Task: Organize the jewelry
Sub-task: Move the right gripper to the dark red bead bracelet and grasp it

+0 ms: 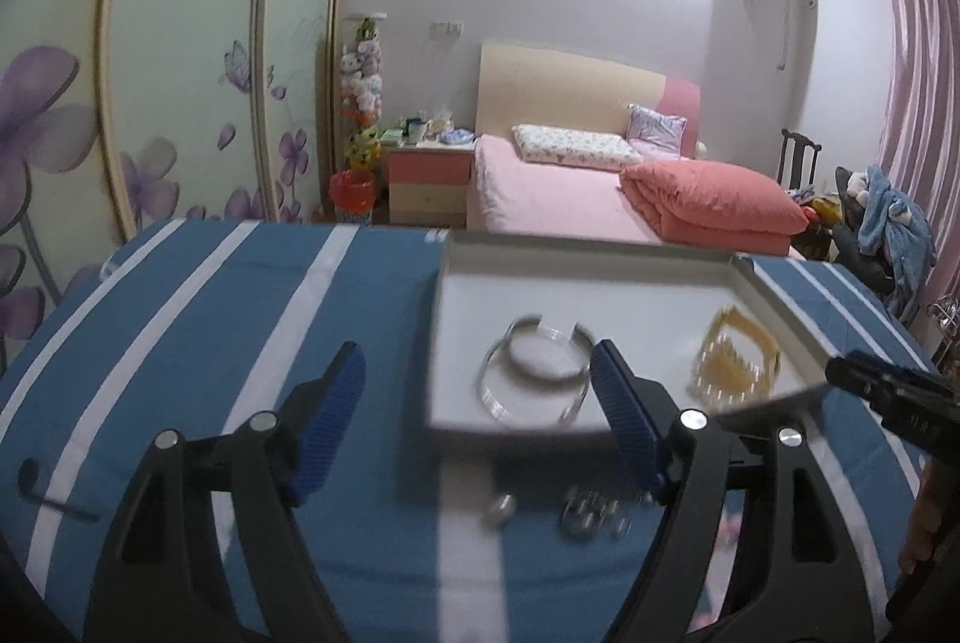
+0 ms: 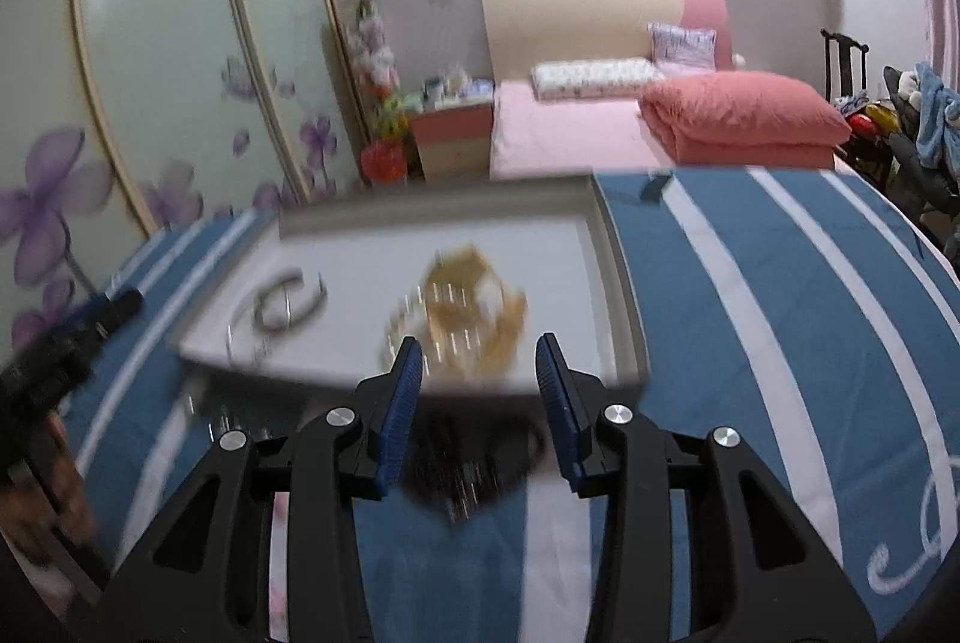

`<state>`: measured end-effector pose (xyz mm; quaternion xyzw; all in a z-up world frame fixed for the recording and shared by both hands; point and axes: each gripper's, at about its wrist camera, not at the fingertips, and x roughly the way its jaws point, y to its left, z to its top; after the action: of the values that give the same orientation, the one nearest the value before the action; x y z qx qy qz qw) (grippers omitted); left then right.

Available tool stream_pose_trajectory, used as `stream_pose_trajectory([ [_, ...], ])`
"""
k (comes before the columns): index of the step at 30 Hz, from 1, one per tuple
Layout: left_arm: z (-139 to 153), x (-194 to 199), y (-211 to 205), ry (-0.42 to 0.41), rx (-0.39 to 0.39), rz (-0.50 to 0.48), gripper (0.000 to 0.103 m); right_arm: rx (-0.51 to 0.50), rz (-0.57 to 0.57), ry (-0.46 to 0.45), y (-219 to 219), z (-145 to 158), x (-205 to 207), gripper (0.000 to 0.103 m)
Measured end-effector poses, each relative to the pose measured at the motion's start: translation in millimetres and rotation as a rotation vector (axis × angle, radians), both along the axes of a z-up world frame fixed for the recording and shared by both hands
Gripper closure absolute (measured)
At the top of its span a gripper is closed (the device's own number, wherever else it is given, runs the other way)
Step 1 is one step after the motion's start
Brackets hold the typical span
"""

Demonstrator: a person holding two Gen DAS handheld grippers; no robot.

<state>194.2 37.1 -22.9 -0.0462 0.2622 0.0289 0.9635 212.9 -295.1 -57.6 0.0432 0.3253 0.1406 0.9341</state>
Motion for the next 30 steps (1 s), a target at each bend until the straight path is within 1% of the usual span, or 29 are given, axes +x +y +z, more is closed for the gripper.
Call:
stream_pose_trajectory([
  [5,-9,-21,15,0.044,-0.025,0.023,0.025,-0.031,0.013,0.107,0,-22,-6,0.062],
  [6,-11,-21,17,0.053,-0.029,0.026,0.025,-0.034,0.014,0.121,2,-24,-5,0.060],
  [7,-12,-22,19,0.061,-0.030,0.029,0.025,-0.034,0.016,0.134,2,-27,-6,0.052],
  [8,-13,-23,20,0.071,-0.029,0.033,0.025,-0.037,0.025,0.153,6,-30,-4,0.048],
  [9,-14,-24,21,0.077,-0.028,0.034,0.025,-0.044,0.031,0.158,10,-32,-5,0.041],
  [13,-17,-27,21,0.098,-0.012,0.028,0.025,-0.100,0.036,0.161,21,-37,-4,0.033],
  [19,-22,-27,17,0.136,0.018,-0.011,0.025,-0.124,0.005,0.206,26,-45,14,0.027],
  [22,-25,-26,13,0.156,0.034,-0.040,0.025,-0.143,0.007,0.201,33,-46,17,0.028],
  [23,-26,-26,11,0.162,0.039,-0.050,0.025,-0.143,0.010,0.199,35,-46,18,0.031],
  [24,-27,-25,9,0.168,0.046,-0.058,0.025,-0.137,0.016,0.195,35,-45,18,0.045],
  [25,-28,-25,7,0.173,0.052,-0.066,0.025,-0.127,0.024,0.191,35,-44,17,0.065],
  [26,-29,-23,4,0.179,0.060,-0.074,0.025,-0.116,0.024,0.197,33,-43,17,0.078],
  [27,-30,-22,3,0.183,0.065,-0.079,0.025,-0.129,0.009,0.199,32,-44,17,0.090],
  [29,-32,-19,0,0.197,0.076,-0.090,0.025,-0.123,0.009,0.195,28,-44,16,0.090],
  [30,-33,-17,-1,0.205,0.079,-0.094,0.025,-0.119,0.005,0.196,26,-44,15,0.093],
])
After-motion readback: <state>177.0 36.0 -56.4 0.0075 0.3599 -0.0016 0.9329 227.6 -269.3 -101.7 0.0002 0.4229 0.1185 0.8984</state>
